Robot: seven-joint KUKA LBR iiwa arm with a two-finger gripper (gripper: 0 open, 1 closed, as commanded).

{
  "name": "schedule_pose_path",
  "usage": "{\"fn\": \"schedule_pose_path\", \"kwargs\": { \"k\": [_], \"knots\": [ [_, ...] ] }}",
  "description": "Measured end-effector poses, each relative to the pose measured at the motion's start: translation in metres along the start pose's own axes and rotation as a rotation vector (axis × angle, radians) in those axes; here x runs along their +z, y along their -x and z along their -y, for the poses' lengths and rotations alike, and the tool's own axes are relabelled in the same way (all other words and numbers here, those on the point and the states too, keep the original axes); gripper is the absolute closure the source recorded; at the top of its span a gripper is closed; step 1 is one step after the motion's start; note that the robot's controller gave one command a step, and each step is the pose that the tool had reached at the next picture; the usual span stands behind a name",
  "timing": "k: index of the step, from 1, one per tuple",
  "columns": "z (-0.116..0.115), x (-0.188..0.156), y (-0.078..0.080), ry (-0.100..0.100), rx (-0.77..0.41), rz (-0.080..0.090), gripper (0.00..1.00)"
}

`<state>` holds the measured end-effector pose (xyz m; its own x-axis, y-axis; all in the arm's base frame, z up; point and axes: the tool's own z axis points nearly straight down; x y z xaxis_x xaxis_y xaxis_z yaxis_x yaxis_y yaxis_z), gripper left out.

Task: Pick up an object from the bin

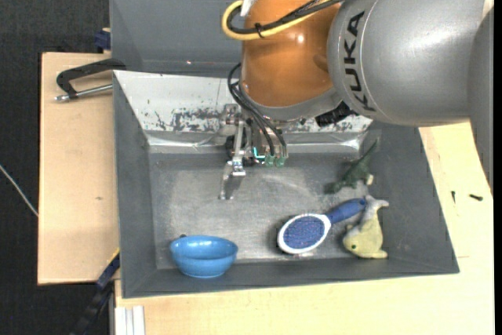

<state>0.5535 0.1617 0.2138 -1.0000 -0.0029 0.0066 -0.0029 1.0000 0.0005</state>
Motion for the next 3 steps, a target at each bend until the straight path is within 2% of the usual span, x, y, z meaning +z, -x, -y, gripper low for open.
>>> {"fn": "schedule_pose_path", "kwargs": {
  "k": [1,2,3],
  "knots": [
    [-0.004,0.031,-0.014,-0.001,-0.103,0.004,0.0],
    [0.032,0.074,-0.059,-0.003,-0.328,0.0,0.0],
    [0.118,0.093,-0.025,-0.004,-0.434,0.011,0.0]
  ]
}}
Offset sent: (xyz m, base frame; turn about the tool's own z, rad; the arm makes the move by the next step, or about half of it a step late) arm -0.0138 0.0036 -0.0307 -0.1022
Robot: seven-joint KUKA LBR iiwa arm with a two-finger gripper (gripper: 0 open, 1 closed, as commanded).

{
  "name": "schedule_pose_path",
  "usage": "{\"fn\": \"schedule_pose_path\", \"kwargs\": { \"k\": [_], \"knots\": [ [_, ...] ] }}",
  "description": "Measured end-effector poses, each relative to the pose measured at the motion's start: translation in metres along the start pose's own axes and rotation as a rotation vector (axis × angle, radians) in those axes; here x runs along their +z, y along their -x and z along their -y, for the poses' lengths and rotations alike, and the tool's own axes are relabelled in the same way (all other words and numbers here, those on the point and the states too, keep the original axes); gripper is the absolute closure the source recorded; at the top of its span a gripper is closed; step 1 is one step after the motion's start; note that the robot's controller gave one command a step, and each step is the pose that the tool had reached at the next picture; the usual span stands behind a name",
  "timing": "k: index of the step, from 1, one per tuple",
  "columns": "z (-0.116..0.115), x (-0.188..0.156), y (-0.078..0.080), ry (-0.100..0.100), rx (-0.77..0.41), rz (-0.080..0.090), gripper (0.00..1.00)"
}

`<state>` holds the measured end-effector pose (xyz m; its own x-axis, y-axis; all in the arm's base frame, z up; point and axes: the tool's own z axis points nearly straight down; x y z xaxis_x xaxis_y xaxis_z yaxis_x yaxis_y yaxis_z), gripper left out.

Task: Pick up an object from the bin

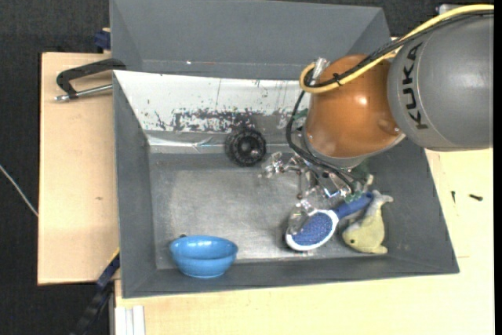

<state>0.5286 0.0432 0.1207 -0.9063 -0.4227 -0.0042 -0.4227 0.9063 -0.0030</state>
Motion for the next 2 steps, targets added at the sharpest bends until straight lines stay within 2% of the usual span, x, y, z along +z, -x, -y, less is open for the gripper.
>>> {"fn": "schedule_pose_path", "kwargs": {
  "k": [1,2],
  "knots": [
    [0.069,0.022,-0.05,0.006,-0.184,-0.007,0.0],
    [0.112,-0.019,-0.08,-0.002,-0.306,0.003,0.0]
  ]
}}
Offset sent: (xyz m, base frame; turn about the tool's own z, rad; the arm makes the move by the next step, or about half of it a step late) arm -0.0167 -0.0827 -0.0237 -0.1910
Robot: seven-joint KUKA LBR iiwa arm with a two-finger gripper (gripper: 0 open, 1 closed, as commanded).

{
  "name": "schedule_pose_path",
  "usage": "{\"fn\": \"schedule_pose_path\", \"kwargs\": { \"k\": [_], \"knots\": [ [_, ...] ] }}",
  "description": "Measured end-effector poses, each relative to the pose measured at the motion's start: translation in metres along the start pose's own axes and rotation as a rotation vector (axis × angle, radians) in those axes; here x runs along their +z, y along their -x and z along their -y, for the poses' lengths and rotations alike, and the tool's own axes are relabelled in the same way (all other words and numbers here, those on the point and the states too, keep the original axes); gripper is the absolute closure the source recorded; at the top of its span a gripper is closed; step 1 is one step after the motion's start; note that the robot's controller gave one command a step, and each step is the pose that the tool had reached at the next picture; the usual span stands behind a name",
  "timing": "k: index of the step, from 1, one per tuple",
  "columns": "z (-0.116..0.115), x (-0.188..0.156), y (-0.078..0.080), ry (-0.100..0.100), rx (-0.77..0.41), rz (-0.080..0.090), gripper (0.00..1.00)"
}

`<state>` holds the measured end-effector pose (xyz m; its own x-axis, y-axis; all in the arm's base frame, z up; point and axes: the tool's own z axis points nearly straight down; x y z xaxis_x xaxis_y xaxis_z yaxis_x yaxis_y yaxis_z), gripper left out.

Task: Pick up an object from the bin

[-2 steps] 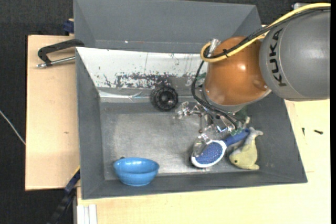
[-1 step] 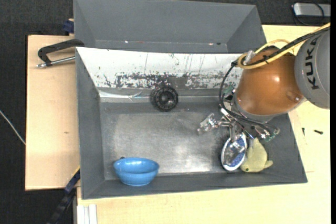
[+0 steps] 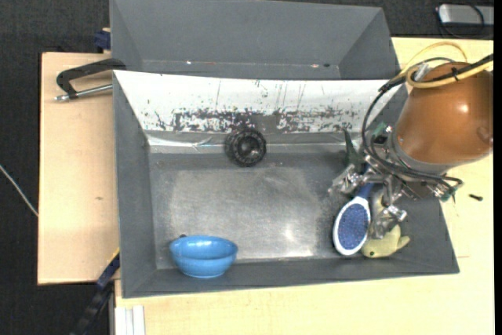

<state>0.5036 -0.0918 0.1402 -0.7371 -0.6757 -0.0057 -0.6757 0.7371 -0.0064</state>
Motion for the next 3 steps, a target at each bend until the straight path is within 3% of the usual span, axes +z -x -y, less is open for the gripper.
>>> {"fn": "schedule_pose_path", "kwargs": {
  "k": [1,2,3],
  "knots": [
    [0.001,0.071,0.004,0.008,-0.126,-0.002,0.0],
    [0.001,0.068,0.005,0.006,-0.126,-0.001,1.0],
    [0.013,-0.074,-0.01,0.0,-0.531,0.001,1.0]
  ]
}}
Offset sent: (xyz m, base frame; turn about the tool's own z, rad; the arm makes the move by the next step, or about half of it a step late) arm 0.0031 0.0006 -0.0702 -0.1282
